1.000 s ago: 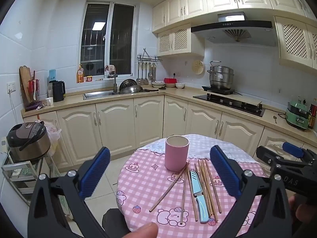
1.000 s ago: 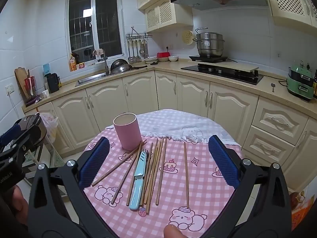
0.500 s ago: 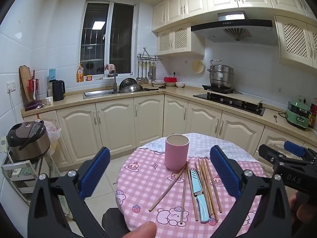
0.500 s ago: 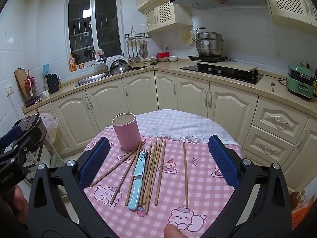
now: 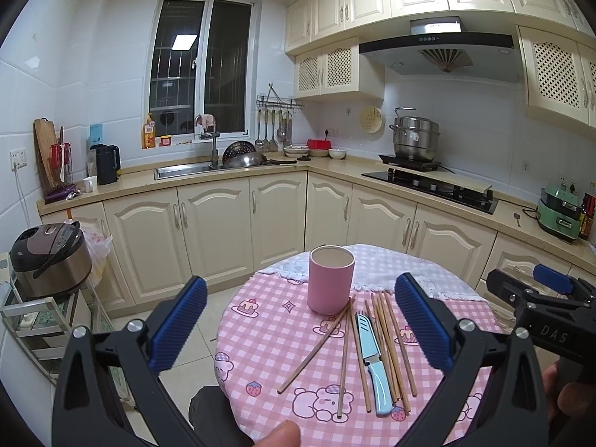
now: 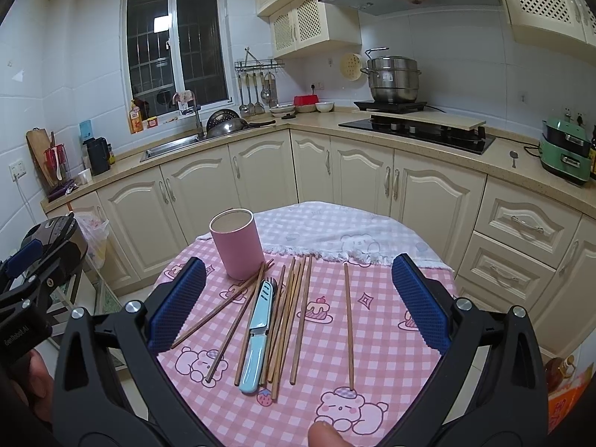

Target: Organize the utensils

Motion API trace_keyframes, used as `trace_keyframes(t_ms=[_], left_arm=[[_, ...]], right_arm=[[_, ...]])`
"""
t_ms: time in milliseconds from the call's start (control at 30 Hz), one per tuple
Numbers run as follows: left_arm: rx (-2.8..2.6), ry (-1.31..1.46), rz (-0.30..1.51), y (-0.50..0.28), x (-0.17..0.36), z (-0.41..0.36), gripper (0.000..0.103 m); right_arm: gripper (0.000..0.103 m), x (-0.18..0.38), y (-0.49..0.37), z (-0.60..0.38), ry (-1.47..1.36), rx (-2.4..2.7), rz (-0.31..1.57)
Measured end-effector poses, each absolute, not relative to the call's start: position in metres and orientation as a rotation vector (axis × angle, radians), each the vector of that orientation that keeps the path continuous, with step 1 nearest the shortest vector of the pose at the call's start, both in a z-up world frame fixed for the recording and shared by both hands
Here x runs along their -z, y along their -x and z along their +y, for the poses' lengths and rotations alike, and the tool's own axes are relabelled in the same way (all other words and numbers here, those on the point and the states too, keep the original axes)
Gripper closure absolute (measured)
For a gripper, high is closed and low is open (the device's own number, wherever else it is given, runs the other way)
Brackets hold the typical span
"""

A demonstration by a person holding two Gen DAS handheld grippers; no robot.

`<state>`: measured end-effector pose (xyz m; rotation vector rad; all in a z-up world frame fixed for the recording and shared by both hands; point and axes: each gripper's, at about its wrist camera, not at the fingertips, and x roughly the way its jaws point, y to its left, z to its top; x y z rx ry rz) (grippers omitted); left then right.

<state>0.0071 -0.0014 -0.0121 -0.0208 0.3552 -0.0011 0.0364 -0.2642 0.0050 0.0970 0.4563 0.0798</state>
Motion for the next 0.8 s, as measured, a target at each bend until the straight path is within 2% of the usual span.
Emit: trace_keyframes(t_ms=[600,800], left_arm=[[-0.015,-0.006,0.424,-0.035,0.034,0.003,0.004],[-0.024,-0.06,0.508,-0.072,0.06,0.009,0.004]], right_arm=[[0.006,0.008,-0.063,-0.27,-0.084,-0.068,0.503],[0.006,0.031,-0.094,-0.278,-0.078,-0.065,0.598]])
